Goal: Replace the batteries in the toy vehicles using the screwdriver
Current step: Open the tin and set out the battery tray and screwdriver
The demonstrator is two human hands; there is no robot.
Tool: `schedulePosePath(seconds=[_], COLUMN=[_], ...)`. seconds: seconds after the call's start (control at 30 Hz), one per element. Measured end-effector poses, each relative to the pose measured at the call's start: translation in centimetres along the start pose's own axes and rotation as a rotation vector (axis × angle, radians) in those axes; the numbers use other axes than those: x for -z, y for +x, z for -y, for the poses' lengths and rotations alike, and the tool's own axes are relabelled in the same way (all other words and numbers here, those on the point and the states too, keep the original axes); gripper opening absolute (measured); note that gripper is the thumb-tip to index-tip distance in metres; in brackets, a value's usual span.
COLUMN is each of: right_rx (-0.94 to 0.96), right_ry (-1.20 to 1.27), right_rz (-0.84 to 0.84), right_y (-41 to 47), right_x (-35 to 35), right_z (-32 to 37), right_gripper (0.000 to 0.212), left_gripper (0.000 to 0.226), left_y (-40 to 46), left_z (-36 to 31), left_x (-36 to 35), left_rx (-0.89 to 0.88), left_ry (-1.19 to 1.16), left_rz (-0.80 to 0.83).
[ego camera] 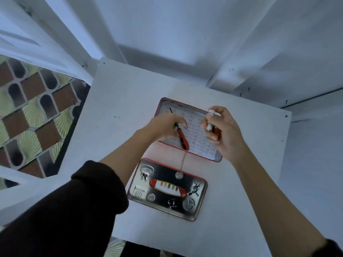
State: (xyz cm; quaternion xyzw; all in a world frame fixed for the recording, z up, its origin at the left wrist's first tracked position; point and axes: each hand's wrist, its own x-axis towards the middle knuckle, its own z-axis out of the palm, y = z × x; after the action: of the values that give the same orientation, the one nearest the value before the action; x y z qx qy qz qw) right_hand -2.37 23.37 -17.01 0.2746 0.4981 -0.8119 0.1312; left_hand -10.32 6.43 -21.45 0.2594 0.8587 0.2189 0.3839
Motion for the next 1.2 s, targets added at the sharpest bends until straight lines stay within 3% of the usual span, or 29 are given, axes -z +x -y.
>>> schedulePosePath(seconds=[0.27,0.5,0.67,0.97,1.2], right_rx=[0.03,0.043,0.052,0.166,0.351], right_ry=[-0.07,-0.047,-0.042,0.092,0.122], right_rz=[-0.046,-0.106,-0.17,-0.204,-0.158], right_y=[-2.3,-3.8,-4.2,-7.0,-10.7], right_x=[1.3,1.0,0.5,-4.1,-10.6], right_z=[0.9,1.5,1.7,5.2,10.6], right_gripper=[0.014,0.012,0.002,0.017,0.025], left_gripper=[0.016,0.018,0.021,0.018,0.018], left_y=[1.9,1.6,0.7,-5.2,-11.0], left_z=[-0.3,-0.3,-1.4,-6.2,-10.4], left_x=[-1.7,-1.7,-0.7,6.7,14.9], left_rx=[-0.128,-0.182,-0.147,-0.135,-0.299], left_ry=[0.358,0.466,0.329,-0.171,-0.389], left_rz=[0.09,0.138,0.042,-0.322,-0.455])
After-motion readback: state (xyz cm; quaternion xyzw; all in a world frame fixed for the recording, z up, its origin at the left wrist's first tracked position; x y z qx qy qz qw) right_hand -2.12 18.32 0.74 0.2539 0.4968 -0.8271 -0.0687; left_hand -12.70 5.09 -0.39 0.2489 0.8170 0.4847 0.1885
